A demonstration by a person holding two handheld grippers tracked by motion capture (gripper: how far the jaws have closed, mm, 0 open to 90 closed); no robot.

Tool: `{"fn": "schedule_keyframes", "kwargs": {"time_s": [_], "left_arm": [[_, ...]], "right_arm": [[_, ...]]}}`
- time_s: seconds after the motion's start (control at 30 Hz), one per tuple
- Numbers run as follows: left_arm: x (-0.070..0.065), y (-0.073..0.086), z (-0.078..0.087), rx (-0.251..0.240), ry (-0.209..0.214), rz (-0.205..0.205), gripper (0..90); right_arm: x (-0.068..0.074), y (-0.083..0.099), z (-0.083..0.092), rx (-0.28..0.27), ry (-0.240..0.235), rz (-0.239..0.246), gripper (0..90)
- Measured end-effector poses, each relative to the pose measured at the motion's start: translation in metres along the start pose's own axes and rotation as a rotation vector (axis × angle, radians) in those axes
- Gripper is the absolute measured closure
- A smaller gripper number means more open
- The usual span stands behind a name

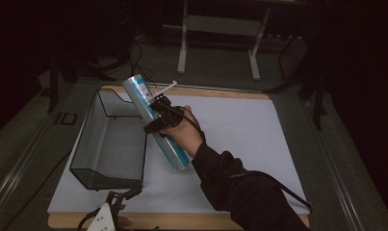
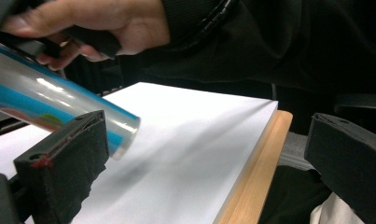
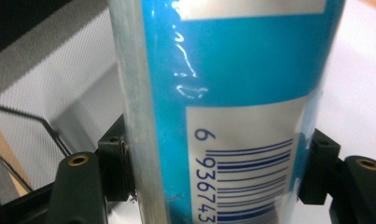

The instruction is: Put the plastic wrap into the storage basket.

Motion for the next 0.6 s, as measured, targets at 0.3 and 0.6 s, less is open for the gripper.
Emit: {"fn": "schedule_keyframes", "kwargs": {"time_s": [0.3, 0.6], "left_arm": [[0.000, 0.000, 0.001, 0.004, -0.006, -0.007, 0.7], [0.000, -0.001, 0.003, -0.003, -0.008, -0.008, 0.7]], "right_arm": [[0.025, -0.022, -0.011, -0.046, -0.027, -0.025, 31.4], [0.048, -0.042, -0.025, -0.098, -0.060, -0.086, 31.4]]}}
Point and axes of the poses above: each handheld gripper's, and its own axes: z roughly backward along the jaws, y roughly out of its underside, x roughly to its left, the point moved 4 cm from there along -z, roughly forward along the jaws, and after that the axes turned 12 degrees about -x, right-handed, at the moved point
